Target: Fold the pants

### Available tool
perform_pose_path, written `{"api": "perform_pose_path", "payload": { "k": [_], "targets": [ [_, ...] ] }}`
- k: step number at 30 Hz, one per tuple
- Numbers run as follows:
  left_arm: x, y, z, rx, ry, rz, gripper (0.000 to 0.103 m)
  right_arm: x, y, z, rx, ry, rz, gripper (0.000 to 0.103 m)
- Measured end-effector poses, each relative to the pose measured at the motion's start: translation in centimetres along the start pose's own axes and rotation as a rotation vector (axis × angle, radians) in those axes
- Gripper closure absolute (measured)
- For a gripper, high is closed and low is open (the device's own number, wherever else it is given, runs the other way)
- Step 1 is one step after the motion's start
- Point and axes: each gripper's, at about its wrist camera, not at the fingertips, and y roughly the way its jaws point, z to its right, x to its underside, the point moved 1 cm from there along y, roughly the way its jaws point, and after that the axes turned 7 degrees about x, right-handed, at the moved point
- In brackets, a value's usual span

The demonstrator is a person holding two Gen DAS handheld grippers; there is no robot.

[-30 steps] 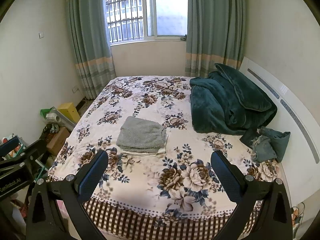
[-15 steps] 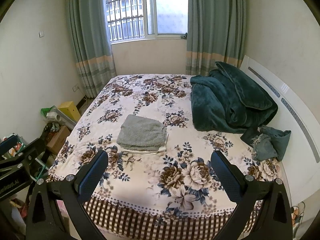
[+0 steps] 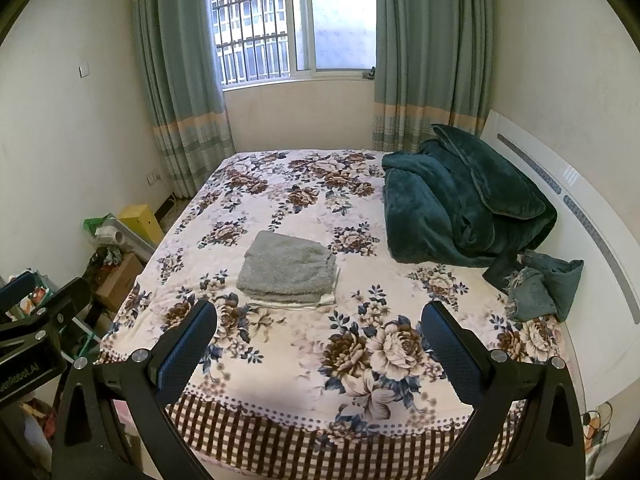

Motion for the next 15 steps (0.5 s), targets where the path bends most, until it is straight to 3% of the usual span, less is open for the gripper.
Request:
{"api": "perform_pose_path", "payload": {
  "k": [15],
  "targets": [
    [0.38,-0.38,0.16,-0.006,-0.006,0.002,0.001,0.26,0.08,-0.65,-0.003,0.003,-0.002,0.000]
  ]
}}
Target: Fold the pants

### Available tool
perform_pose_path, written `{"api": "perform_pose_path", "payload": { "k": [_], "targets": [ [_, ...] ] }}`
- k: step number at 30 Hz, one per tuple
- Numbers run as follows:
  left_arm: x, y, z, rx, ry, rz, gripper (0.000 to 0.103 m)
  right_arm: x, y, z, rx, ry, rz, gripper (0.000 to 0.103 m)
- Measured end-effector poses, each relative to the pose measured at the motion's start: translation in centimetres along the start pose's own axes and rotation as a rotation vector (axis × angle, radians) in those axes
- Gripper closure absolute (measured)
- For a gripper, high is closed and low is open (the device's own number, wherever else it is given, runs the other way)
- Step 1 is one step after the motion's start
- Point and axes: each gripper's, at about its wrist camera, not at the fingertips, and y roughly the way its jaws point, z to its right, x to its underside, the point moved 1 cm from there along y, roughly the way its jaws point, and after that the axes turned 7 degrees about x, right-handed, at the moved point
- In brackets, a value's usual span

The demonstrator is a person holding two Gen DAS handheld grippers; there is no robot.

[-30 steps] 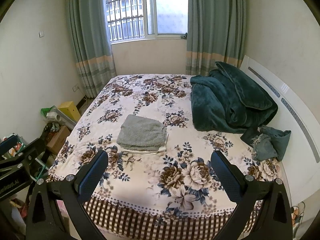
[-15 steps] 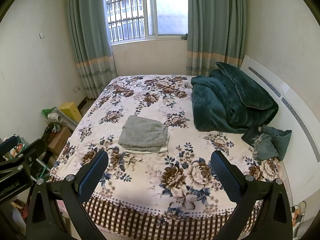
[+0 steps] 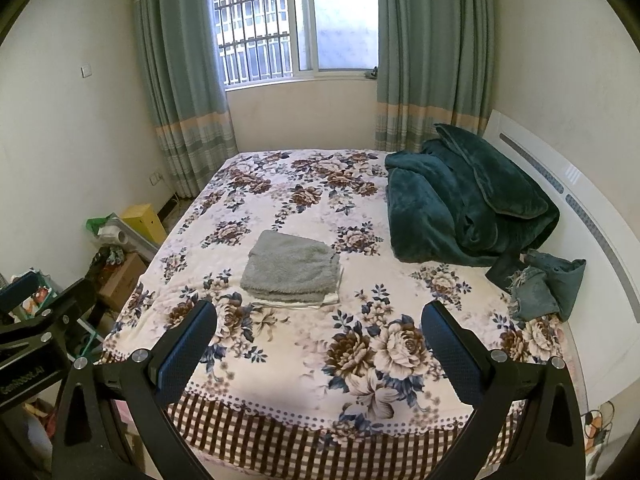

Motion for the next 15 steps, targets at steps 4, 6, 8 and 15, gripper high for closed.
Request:
{"api": "perform_pose_path", "payload": {
  "k": [4,6,8,15],
  "targets": [
    [0.12,-0.03,-0.01,0.004,0.001,0.002,0.001,0.03,0.03,0.04,-0.001,0.000,0.000,0.000],
    [-0.32,-0.33,-0.14,0.002,0.005,0.006,0.001,0.03,0.04,0.05,-0.001,0.000,-0.001,0.000],
    [-0.21,-0.40,-0.17,0.005,0.000,0.003,0.001,0.18,0.00,-0.36,0.003,-0.003,-0.001,0.000],
    [-0.39,-0.70,0.09,0.008,0.000,0.004,0.001,0.24,0.04,-0.35,0.003,0.000,0.000,0.000]
  ]
}}
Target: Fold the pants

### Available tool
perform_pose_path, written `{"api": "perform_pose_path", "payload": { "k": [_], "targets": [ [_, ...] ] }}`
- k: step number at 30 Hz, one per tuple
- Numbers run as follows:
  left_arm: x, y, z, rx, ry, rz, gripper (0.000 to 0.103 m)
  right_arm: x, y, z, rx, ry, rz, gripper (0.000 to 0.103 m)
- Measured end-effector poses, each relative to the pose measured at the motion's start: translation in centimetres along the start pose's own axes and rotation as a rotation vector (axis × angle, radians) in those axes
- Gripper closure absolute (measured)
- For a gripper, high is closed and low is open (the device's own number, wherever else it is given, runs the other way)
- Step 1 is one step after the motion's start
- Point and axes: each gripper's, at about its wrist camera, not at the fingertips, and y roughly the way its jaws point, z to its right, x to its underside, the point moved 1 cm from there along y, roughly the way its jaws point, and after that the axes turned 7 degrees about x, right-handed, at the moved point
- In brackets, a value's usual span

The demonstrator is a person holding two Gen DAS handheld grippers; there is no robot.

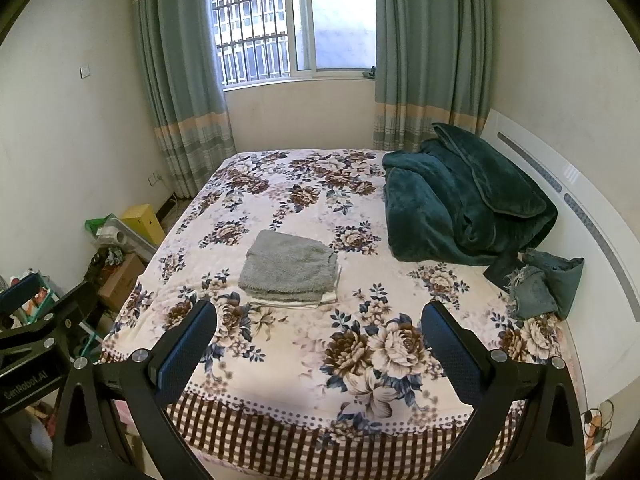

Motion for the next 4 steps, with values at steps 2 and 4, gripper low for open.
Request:
{"api": "perform_pose_path", "payload": {
  "k": [2,4],
  "targets": [
    [-0.07,-0.01,0.14,0.002,0.004,0.006,0.001,0.00,0.00,-0.03,-0.001,0.001,0.001,0.000],
    [-0.42,-0.11,0.06,0.003,0.004,0.009,0.001,0.02,0.00,0.02,0.003,0.000,0.001,0.000]
  ]
}}
